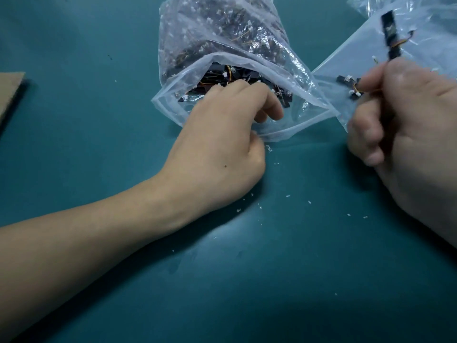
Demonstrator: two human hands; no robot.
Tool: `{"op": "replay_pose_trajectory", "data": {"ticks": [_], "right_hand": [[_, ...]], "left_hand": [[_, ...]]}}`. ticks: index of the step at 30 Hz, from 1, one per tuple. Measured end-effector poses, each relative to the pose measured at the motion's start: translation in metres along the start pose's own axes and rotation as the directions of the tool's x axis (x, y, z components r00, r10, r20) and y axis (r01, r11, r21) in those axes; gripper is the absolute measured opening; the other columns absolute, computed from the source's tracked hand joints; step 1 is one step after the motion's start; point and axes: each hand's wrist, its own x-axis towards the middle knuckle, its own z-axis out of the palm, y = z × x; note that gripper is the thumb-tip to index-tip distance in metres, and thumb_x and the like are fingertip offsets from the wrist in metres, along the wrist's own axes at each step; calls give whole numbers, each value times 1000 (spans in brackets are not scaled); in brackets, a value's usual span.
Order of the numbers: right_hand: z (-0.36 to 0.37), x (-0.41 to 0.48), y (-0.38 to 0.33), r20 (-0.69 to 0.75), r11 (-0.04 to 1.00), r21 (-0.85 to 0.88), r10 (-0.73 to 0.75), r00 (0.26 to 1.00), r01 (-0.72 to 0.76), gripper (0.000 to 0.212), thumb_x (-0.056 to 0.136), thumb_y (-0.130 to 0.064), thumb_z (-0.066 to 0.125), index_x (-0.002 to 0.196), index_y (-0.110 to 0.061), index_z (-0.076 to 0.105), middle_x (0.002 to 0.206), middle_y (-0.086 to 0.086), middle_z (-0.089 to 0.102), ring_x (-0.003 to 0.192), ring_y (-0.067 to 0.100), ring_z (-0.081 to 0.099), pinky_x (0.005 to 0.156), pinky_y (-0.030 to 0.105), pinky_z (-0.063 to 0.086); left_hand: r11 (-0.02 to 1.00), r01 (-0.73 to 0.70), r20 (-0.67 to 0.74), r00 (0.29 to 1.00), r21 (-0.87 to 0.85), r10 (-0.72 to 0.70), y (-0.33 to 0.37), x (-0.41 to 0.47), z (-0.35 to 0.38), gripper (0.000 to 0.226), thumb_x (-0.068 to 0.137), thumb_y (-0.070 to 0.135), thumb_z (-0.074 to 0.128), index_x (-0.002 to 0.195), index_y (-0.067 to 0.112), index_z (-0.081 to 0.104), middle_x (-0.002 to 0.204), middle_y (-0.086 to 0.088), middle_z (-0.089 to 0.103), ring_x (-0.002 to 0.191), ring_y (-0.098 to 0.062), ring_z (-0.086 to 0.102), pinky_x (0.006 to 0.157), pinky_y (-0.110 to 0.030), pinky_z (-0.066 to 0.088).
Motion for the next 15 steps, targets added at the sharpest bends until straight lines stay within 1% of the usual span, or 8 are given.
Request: {"op": "replay_pose_trajectory", "data": {"ticks": [2, 4, 6, 8, 9, 11, 13, 15], "right_hand": [[-1, 4, -1, -100, 996, 73, 67, 993, -60, 44, 105, -57, 44, 88, -32, 76, 52, -5, 55, 31, 13, 36, 43, 18, 29], [-2, 6, -3, -130, 995, 19, 97, 987, -95, 41, 102, -57, 49, 99, -29, 79, 57, -3, 60, 32, 15, 38, 42, 20, 30], [1, -1, -5, -37, 987, -152, 47, 998, -52, 27, 99, -43, 58, 106, -26, 77, 60, 0, 65, 35, 16, 42, 41, 20, 34], [7, -13, -7, 110, 945, -323, -7, 994, 42, 18, 99, -32, 59, 107, -26, 75, 61, 2, 68, 38, 13, 48, 43, 18, 39], [10, -18, -6, 185, 909, -404, -29, 982, 103, 16, 99, -30, 60, 105, -26, 74, 62, 0, 68, 41, 9, 51, 46, 15, 41], [14, -26, -5, 308, 815, -538, -45, 950, 213, 13, 98, -33, 61, 100, -28, 73, 63, -6, 69, 48, 9, 59, 52, 11, 42], [13, -28, -3, 327, 766, -590, -59, 943, 253, 12, 96, -37, 60, 102, -32, 69, 64, -7, 68, 52, 13, 60, 54, 12, 42], [12, -26, -2, 274, 830, -519, -65, 960, 204, 16, 95, -35, 63, 111, -33, 65, 65, 0, 67, 50, 15, 56, 54, 17, 43]], "left_hand": [[999, -27, -19, 999, -41, 26, -2, 0, 0, 43, 76, -1, 46, 105, 25, 65, 99, 10, 57, 83, -3, 47, 78, -17, 37], [996, -53, -34, 998, -71, 51, -2, -1, 1, 42, 76, -5, 48, 101, 22, 67, 93, 11, 55, 78, 6, 46, 73, -9, 32], [992, -80, -54, 996, -96, 75, 0, -2, 1, 38, 75, -5, 49, 97, 19, 69, 85, 17, 52, 75, 10, 46, 71, -7, 32], [987, -108, -81, 992, -122, 98, 1, -1, 1, 37, 74, -6, 49, 94, 17, 70, 82, 19, 53, 77, 7, 50, 72, -7, 35], [984, -123, -92, 990, -133, 111, 2, -2, 0, 36, 74, -7, 49, 94, 16, 70, 83, 17, 56, 78, 4, 52, 73, -8, 38], [977, -146, -107, 986, -157, 130, 2, -2, 0, 36, 74, -9, 50, 93, 14, 70, 85, 11, 63, 82, -2, 58, 77, -12, 43], [967, -163, -143, 980, -197, 137, 1, -2, 0, 33, 74, -10, 53, 93, 12, 69, 85, 10, 65, 83, -3, 60, 77, -13, 46], [944, -204, -200, 968, -260, 154, 1, -2, 1, 28, 76, -10, 56, 92, 10, 68, 85, 8, 64, 82, -5, 61, 78, -16, 47]]}}
